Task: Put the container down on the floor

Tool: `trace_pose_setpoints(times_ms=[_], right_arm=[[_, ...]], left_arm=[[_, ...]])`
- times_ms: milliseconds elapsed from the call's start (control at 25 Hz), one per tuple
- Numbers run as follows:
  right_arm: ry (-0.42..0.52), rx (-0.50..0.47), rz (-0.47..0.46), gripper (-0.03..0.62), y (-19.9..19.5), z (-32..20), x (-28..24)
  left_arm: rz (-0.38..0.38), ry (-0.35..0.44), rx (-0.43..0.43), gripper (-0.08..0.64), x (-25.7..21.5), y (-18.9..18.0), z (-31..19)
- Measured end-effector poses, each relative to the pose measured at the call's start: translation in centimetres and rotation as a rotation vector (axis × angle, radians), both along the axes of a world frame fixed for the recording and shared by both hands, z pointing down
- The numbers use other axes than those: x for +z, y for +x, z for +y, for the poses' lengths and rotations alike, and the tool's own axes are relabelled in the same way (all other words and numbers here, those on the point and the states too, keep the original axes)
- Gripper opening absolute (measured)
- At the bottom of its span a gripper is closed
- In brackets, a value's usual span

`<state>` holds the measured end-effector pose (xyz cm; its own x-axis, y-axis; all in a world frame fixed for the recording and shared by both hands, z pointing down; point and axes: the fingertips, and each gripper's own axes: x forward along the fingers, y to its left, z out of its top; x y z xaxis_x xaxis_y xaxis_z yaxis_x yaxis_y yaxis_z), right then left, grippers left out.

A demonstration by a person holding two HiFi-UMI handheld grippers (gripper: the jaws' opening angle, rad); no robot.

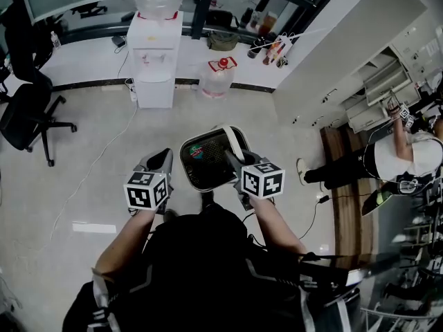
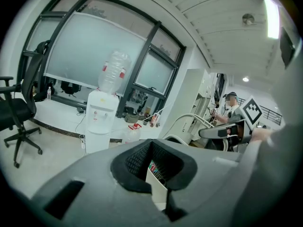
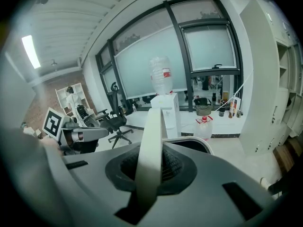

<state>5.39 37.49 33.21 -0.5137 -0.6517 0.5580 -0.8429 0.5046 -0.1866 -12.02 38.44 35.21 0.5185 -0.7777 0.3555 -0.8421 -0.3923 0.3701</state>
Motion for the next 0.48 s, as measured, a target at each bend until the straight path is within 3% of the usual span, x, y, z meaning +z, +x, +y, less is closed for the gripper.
trace_pose_setpoints(times_ms=[480], right_arm=[[-0.019, -0.061, -0.036, 0.038, -0.5, -6.7, 1.5]], left_arm=[[-0.042, -0.007, -0.067, 0.005, 0.1, -0.1, -5.7]])
